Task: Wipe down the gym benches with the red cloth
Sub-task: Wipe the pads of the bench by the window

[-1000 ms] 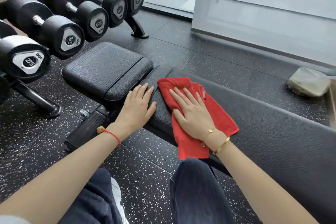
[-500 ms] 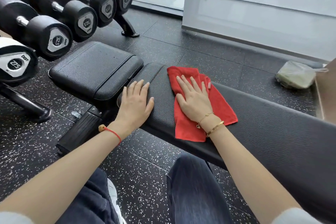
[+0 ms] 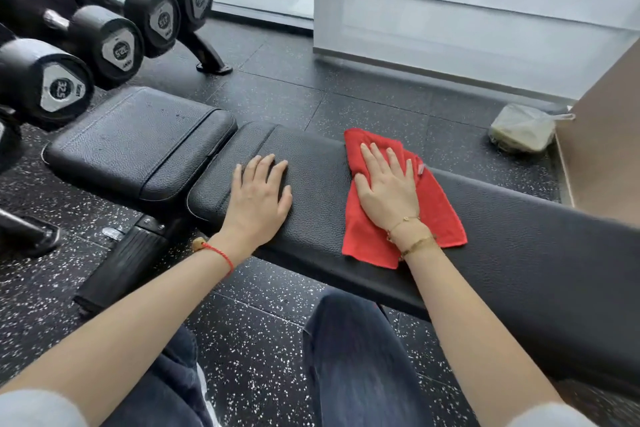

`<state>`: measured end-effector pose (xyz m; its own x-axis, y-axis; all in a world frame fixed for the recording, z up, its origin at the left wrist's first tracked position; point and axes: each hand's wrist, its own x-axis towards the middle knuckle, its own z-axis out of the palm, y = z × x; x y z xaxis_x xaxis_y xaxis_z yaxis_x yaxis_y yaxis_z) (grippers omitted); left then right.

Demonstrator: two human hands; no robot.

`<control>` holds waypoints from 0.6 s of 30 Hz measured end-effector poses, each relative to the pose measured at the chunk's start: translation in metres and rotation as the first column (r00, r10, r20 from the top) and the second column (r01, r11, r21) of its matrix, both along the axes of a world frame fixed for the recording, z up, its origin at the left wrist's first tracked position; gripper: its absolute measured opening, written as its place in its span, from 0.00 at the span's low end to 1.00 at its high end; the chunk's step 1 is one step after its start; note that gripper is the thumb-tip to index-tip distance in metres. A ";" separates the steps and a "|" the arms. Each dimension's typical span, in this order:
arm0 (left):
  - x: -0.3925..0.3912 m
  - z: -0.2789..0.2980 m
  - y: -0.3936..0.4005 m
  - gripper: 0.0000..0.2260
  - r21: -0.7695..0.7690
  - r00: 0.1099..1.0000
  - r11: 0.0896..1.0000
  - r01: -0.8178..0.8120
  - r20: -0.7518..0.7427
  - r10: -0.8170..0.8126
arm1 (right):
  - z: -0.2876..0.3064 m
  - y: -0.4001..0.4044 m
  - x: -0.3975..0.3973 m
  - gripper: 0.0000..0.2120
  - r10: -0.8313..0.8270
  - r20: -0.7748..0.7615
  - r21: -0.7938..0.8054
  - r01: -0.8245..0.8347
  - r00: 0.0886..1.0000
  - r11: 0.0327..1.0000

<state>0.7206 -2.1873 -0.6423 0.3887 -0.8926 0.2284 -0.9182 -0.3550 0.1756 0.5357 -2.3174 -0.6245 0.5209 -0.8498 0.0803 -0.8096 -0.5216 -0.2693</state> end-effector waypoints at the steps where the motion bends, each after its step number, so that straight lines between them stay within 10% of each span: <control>1: 0.000 0.000 0.000 0.21 -0.005 1.000 1.000 -0.001 -0.001 0.001 | 0.001 0.000 0.010 0.28 -0.014 -0.007 0.005 0.014 1.000 1.000; 10: -0.023 0.006 -0.015 0.22 -0.044 0.999 0.998 0.033 -0.035 -0.035 | 0.000 0.045 -0.012 0.29 0.237 0.033 -0.013 -0.237 0.971 0.971; 18: -0.055 0.000 -0.034 0.24 -0.036 0.992 0.994 0.099 -0.076 -0.101 | 0.000 0.043 -0.102 0.28 0.102 0.018 -0.033 -0.101 0.995 0.994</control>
<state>0.6651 -2.2209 -0.6423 0.3157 -0.9206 0.2300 -0.9319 -0.2552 0.2577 0.4333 -2.2741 -0.6250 0.6022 -0.7897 0.1171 -0.7470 -0.6092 -0.2664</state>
